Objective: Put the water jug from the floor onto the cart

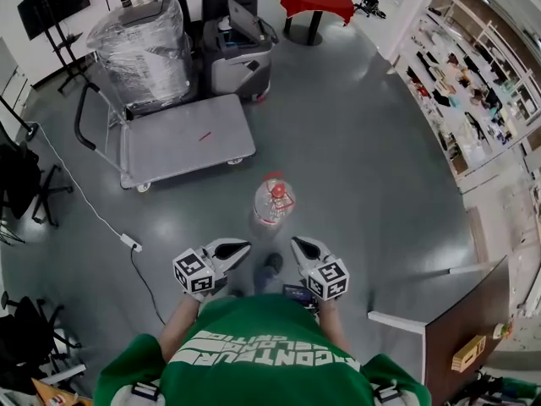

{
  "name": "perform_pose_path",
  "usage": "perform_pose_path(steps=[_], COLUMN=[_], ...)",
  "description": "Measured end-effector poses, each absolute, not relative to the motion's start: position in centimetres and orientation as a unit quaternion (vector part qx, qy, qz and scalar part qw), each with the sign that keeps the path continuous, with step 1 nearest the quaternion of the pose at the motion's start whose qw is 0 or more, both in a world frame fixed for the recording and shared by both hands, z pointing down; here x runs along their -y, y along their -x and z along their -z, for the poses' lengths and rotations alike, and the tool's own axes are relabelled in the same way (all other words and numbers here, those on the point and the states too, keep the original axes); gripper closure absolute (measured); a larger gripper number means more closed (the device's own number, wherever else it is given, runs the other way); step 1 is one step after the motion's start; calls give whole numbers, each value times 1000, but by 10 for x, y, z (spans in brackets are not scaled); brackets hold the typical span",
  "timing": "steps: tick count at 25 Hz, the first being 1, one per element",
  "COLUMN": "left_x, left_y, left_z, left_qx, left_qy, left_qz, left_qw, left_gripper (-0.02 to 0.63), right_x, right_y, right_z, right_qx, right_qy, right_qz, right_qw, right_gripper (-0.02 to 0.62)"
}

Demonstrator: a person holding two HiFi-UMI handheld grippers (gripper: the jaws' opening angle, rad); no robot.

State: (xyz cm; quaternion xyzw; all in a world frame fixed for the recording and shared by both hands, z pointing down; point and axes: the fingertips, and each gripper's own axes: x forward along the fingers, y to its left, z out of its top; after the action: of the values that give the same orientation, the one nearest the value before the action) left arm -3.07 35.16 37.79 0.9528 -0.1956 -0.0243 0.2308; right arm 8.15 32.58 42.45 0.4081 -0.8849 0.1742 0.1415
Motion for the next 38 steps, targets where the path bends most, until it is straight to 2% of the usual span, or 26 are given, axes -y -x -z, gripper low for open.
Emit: perform_pose_path(steps=[22, 32, 38], left_x=[-227, -215, -205], left_y=[-53, -80, -86], left_z=[-366, -382, -382], left_qx=[199, 209, 202], left_qy=[-957, -953, -953], left_qz=[-15, -29, -26], left_qw=[212, 219, 223], left_gripper=[591, 591, 591], right_x=[-197, -177, -177], right_y=[-163, -200, -198], right_z=[-442, -457, -456], right_qx=[889, 887, 887], right_qy=[-393, -393, -390], right_qz=[-195, -200, -199], right_qw=[130, 140, 147], right_gripper=[601, 601, 601])
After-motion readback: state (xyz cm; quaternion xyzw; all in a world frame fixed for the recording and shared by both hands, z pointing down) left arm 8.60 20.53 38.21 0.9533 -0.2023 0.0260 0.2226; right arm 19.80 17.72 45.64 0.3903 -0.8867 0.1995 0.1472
